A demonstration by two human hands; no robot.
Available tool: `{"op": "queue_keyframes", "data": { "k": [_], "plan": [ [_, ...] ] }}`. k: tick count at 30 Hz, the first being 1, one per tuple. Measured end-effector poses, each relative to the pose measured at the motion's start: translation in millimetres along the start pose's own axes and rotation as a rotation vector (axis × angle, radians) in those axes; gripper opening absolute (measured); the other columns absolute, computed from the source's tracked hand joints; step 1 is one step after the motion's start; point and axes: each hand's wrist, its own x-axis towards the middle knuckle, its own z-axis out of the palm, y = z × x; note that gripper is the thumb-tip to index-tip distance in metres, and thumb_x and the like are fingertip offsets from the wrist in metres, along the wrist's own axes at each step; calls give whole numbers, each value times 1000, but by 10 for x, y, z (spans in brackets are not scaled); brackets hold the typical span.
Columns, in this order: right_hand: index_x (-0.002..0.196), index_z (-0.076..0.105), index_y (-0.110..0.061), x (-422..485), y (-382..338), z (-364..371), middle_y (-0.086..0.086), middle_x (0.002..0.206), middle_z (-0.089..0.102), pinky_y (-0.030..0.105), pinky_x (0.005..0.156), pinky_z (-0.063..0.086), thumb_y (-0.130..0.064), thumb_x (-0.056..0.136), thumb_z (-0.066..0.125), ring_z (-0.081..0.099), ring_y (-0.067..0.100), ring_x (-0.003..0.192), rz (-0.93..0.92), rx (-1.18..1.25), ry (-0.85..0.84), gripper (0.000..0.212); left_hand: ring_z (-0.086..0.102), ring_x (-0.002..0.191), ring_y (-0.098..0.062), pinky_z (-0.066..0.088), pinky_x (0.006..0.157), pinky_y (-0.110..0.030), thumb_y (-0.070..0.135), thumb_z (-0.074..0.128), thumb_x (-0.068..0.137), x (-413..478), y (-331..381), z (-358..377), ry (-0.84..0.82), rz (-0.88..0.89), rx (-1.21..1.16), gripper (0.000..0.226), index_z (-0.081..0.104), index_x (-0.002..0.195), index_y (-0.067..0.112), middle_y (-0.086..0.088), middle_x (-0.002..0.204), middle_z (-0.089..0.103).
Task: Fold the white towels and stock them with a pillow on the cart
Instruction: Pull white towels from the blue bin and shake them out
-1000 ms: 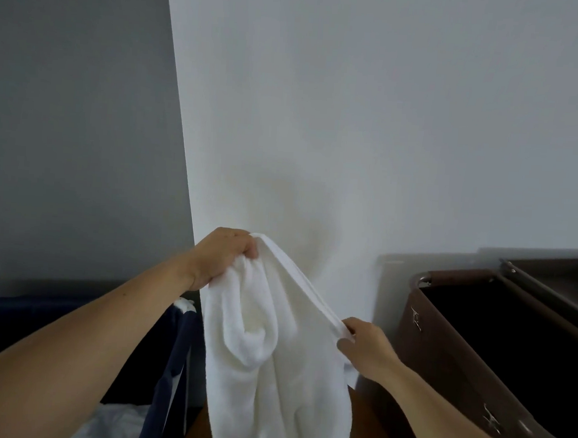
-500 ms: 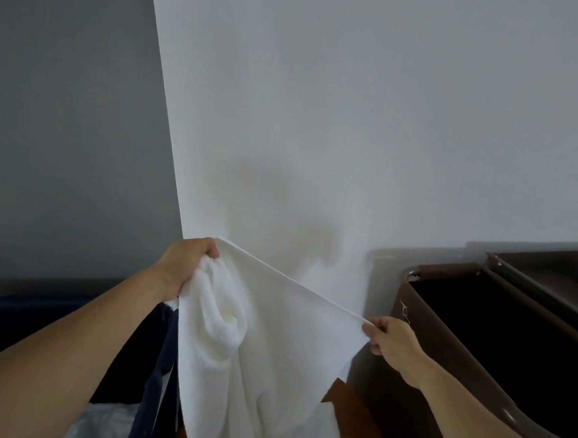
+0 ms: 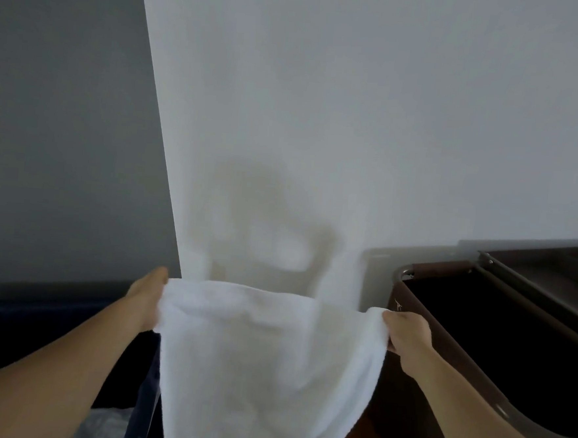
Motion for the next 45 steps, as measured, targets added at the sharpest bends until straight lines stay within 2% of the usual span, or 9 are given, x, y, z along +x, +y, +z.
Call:
{"op": "queue_keyframes", "data": {
  "k": [5,8,11,17,24,32,38,42,45],
  "plan": [
    [84,66,13,-341,-325,468,23,71,66,47,69,58,-16,88,67,60,30,61,-248,-82,-135,29,34,54,-22,29,54,-26,13,43,89,-397,-167,696,-143,108,110,23,39,67,11,-6,63,35],
    [78,71,4,-522,-510,669,19,77,72,53,74,59,-19,86,74,69,40,74,-292,-91,-216,25,37,55,-20,28,52,-28,13,48,91,-683,-284,1044,-239,349,348,29,40,63,11,-5,63,39],
    [70,75,-13,-700,-647,767,4,73,73,47,74,60,-23,83,76,71,30,74,-346,-82,-215,17,44,58,-13,32,51,-24,20,58,93,-928,-428,1225,-327,556,512,28,48,67,14,2,65,50],
    [80,75,-19,-834,-667,758,-6,77,71,36,78,60,-27,86,72,67,16,75,-430,-178,-116,11,56,60,-9,40,51,-16,28,69,88,-1018,-520,1266,-329,609,422,23,63,71,16,6,65,62],
    [84,78,-26,-868,-610,811,-14,76,72,24,72,58,-29,91,68,68,7,74,-396,-58,-175,13,35,38,-4,26,41,-12,24,63,92,-1074,-529,1252,-317,634,464,46,41,52,21,15,37,37],
    [71,61,4,-991,-625,879,9,60,53,42,65,46,-29,93,52,49,17,59,-390,47,-300,41,38,38,-4,30,42,-14,32,52,99,-1061,-555,1275,-306,738,554,49,47,53,16,11,41,42],
    [88,58,14,-947,-642,831,33,98,60,62,90,48,-18,91,50,60,49,94,-443,112,-418,33,56,56,-8,40,52,-16,41,58,95,-871,-476,1173,-268,830,566,35,66,74,14,4,63,65],
    [108,74,-18,-729,-690,670,-5,115,64,30,96,49,-15,93,59,60,12,105,-615,-135,-297,21,53,66,-13,42,59,-20,20,55,97,-918,-187,1026,-382,791,416,16,65,90,9,-4,77,63],
    [140,49,-33,-519,-690,562,-17,138,44,33,108,40,-16,91,64,43,6,128,-680,-224,-306,54,52,74,-14,43,66,-26,19,51,91,-1000,211,944,-368,728,133,13,62,91,13,-2,83,60]
  ]
}}
